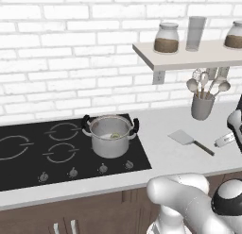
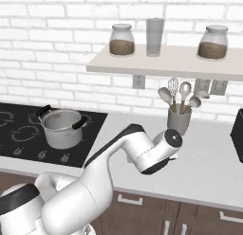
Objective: Put the mushroom and lemon wedge in the pot. Retrieve the spatula and lightly stir the vegetables in the pot.
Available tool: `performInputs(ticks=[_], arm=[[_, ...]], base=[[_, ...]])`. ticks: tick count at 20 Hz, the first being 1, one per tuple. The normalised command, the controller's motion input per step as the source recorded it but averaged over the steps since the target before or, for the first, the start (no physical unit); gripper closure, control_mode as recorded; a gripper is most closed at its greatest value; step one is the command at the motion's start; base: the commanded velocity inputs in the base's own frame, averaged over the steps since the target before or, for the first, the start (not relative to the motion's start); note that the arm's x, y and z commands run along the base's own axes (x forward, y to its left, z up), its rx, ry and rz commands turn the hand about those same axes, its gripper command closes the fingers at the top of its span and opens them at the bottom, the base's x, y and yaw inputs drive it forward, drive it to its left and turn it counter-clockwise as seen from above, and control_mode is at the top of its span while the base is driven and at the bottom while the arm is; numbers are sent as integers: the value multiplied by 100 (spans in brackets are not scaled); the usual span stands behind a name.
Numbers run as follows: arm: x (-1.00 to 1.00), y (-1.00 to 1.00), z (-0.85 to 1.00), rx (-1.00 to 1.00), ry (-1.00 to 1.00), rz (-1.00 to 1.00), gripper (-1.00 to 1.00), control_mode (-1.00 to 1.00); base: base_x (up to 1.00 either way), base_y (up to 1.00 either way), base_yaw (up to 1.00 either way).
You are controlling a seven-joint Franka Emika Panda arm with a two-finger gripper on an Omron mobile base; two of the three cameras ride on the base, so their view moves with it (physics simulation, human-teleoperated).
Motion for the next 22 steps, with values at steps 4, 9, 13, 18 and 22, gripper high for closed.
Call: performInputs(ticks=[4,9,13,18,22], arm=[[-10,0,-32,0,3,9,-100,-100],[-51,0,-18,1,-7,17,-100,-100],[-16,0,-23,2,-17,18,-100,-100],[12,9,-29,0,-16,3,-100,-100],[50,0,-18,0,-8,0,-100,-100]], base=[[0,0,0],[0,0,0],[0,0,0],[0,0,0],[0,0,0]])
